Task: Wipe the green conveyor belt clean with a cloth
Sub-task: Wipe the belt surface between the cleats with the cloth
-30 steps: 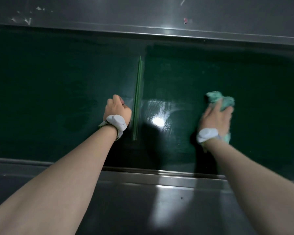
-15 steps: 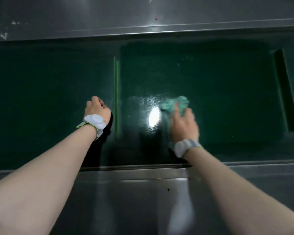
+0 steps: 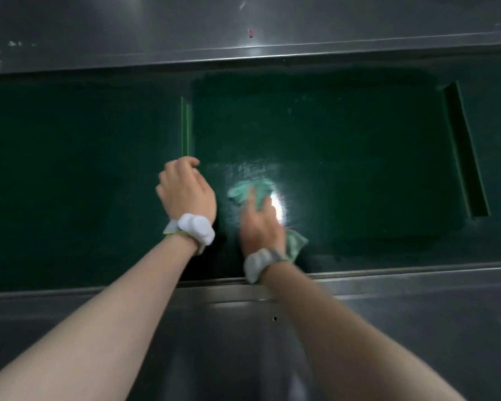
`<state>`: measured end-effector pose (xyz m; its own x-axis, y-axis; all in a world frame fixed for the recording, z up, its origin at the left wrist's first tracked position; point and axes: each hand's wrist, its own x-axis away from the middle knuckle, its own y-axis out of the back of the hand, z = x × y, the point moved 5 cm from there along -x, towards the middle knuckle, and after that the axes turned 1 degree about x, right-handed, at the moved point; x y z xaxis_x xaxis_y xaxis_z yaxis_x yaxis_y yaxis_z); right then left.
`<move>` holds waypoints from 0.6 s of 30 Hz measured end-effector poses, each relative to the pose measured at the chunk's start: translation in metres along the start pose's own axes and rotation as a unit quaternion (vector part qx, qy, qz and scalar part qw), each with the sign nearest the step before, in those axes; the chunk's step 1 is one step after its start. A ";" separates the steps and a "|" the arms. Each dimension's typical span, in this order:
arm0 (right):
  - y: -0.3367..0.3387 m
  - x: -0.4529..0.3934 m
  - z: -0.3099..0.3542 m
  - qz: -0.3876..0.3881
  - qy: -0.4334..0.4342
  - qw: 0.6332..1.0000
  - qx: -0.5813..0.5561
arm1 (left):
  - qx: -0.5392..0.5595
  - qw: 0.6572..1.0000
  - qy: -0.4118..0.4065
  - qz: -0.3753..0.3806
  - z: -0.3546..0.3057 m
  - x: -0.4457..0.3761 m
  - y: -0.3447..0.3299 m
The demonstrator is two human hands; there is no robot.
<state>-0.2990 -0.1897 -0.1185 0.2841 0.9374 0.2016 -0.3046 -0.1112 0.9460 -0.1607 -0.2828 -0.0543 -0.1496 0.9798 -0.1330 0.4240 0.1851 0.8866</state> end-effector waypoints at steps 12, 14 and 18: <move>0.060 -0.015 -0.182 -0.049 -0.082 0.995 0.040 | -0.008 0.997 -0.048 0.066 -0.019 0.044 -0.035; 0.082 -0.011 -0.260 -0.053 -0.193 0.979 0.024 | -0.021 0.996 -0.053 0.069 -0.021 0.049 -0.041; 0.103 0.007 -0.325 -0.099 -0.296 0.950 0.018 | -0.031 0.997 -0.037 0.066 -0.025 0.055 -0.051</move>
<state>-0.6236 -0.0872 -0.1018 0.7974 0.5920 0.1174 -0.1649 0.0266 0.9860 -0.2126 -0.2402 -0.0955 -0.0286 0.9986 -0.0447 0.3795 0.0522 0.9237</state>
